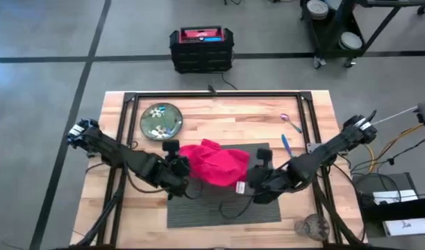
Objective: Set table place
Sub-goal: Fold the red table napkin
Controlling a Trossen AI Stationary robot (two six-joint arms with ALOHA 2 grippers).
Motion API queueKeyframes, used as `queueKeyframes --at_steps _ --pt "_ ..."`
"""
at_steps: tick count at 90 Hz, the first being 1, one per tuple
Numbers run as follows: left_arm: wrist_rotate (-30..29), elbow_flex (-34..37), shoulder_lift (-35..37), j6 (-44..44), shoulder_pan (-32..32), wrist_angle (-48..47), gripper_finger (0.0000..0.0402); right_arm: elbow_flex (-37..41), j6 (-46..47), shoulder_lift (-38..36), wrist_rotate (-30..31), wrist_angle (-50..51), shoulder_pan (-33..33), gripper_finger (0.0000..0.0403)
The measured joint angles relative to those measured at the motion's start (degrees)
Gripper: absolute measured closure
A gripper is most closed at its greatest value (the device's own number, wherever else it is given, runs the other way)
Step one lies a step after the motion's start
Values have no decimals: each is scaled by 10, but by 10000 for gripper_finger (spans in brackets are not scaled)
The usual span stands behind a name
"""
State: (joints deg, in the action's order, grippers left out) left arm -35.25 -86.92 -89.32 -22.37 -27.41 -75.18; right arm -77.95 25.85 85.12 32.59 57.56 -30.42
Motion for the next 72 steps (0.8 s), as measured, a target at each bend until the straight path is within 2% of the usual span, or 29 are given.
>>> queueKeyframes --at_steps 16,32,52,72 --pt "-33 -96 4 4 1 -78 401 -60 -19 -53 68 69 2 403" --pt "-58 -173 4 31 1 -109 401 -107 -74 -91 89 69 7 403" --pt "-111 -242 4 63 7 -151 401 -161 -129 -119 126 69 16 403" --pt "-152 -295 12 117 38 -149 402 -226 -197 -131 157 72 40 403"
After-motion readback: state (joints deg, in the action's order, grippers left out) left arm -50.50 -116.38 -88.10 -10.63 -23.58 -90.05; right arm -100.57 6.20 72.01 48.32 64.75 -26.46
